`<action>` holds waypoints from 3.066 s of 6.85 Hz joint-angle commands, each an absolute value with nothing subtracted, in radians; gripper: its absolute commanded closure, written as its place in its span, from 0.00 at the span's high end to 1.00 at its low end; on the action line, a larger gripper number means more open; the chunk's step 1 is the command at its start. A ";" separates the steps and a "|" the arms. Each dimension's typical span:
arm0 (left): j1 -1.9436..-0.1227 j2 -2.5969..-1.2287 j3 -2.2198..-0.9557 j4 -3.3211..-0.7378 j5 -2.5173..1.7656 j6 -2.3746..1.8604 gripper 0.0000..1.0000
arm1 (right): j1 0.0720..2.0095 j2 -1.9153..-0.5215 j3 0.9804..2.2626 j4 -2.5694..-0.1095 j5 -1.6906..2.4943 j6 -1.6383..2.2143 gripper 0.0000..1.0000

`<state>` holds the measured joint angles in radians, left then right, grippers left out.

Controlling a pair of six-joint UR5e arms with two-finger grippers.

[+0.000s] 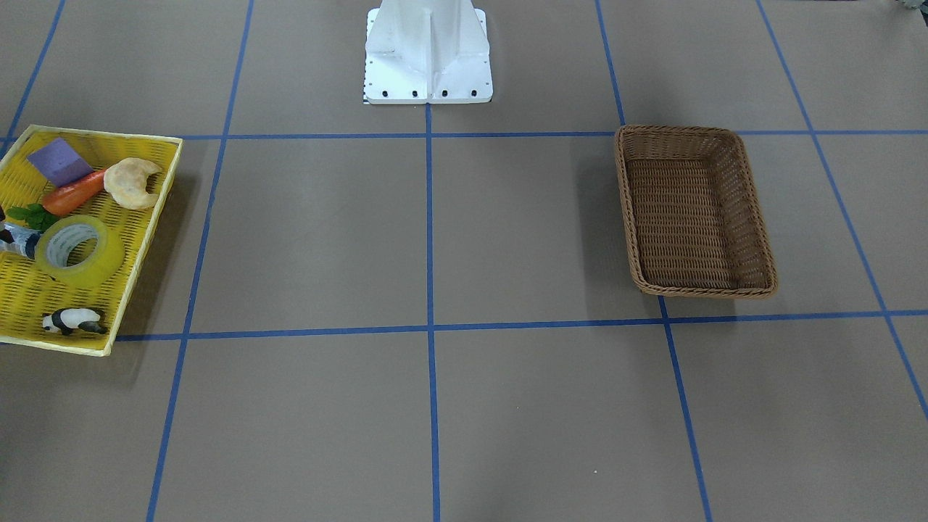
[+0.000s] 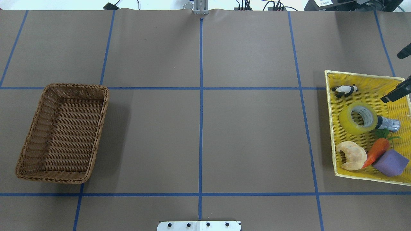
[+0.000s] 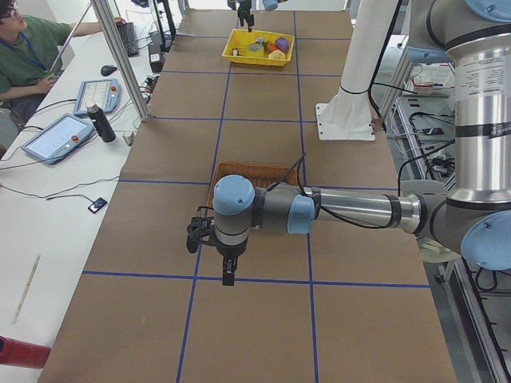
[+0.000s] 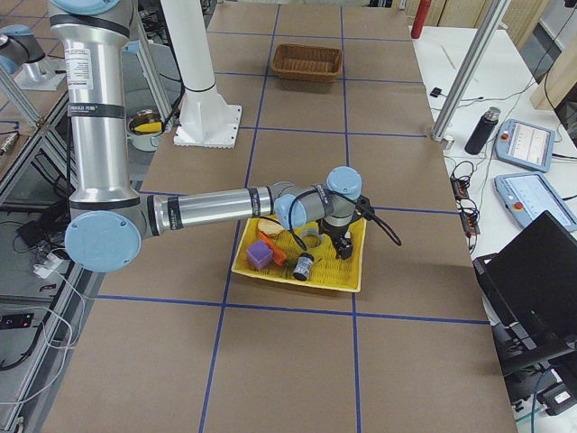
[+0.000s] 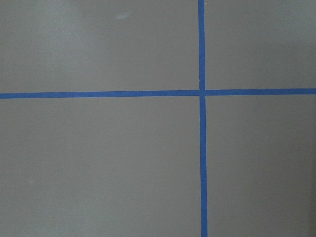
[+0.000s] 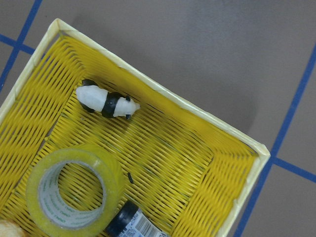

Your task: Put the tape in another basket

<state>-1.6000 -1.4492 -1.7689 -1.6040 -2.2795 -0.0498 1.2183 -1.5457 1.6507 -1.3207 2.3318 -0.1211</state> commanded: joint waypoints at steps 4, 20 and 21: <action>-1.600 -1.451 -1.759 -1.605 -2.279 -0.046 0.98 | 1.134 -1.471 1.520 -1.259 2.333 -0.112 1.00; -1.597 -1.544 -1.761 -1.621 -2.283 -0.058 0.98 | 1.175 -1.415 1.635 -1.261 2.514 0.094 0.00; -1.597 -1.566 -1.738 -1.682 -2.307 -0.058 0.98 | 1.174 -1.346 1.644 -1.259 2.514 0.220 0.00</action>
<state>-1.5976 -1.5366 -1.7560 -1.6334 -2.2884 -0.0578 1.1736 -1.4154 1.6319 -1.2632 2.5099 0.0773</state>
